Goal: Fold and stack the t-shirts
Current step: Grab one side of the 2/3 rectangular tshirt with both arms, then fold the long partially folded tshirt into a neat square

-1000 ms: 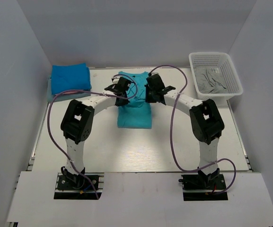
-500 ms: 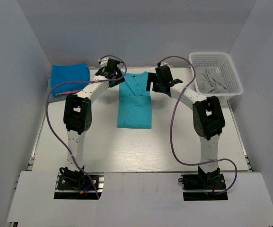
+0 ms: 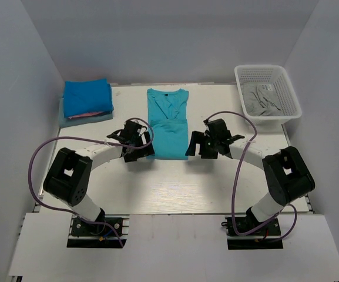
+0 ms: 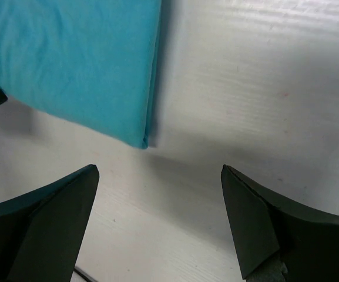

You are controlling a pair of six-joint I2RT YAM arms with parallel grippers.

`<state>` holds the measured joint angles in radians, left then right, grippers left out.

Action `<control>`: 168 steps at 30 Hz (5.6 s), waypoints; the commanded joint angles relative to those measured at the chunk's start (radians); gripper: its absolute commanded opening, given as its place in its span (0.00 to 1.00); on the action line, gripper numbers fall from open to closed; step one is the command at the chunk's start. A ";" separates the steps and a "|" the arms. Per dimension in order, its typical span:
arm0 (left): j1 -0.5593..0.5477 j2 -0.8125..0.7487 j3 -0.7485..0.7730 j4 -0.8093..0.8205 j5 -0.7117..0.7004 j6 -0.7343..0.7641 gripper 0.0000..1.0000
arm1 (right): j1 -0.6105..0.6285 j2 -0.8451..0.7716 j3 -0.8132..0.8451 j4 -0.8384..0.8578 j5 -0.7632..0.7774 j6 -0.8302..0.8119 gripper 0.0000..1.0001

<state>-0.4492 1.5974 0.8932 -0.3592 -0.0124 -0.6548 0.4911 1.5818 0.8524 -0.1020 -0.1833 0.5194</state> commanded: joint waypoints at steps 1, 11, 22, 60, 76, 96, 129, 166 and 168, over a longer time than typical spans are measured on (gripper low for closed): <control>-0.031 -0.050 -0.048 0.057 0.068 -0.002 0.99 | 0.004 -0.019 -0.019 0.090 -0.103 0.050 0.90; -0.031 0.030 -0.040 0.063 0.003 0.029 0.73 | 0.007 0.092 -0.026 0.173 -0.186 0.053 0.87; -0.031 0.102 -0.073 0.127 0.060 0.029 0.46 | 0.020 0.150 -0.004 0.165 -0.177 0.048 0.44; -0.227 -0.706 -0.045 -0.360 0.285 -0.137 0.00 | 0.261 -0.580 0.006 -0.438 -0.237 -0.162 0.00; -0.227 -0.705 0.076 -0.408 0.001 -0.207 0.00 | 0.248 -0.551 0.119 -0.395 -0.150 -0.156 0.00; -0.197 -0.430 0.217 -0.388 -0.356 -0.273 0.00 | 0.078 -0.215 0.237 -0.272 -0.246 -0.167 0.00; 0.010 0.278 0.590 -0.270 -0.224 -0.052 0.37 | -0.079 0.266 0.514 -0.163 -0.122 -0.183 0.13; 0.032 0.423 0.532 -0.024 0.077 0.080 1.00 | -0.080 0.425 0.392 0.223 -0.412 -0.246 0.90; 0.032 0.382 0.555 -0.062 0.042 0.080 1.00 | -0.074 0.370 0.408 0.196 -0.391 -0.286 0.90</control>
<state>-0.4271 2.0289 1.4178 -0.3485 0.0746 -0.5835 0.4122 2.0037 1.2102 0.1333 -0.5877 0.3107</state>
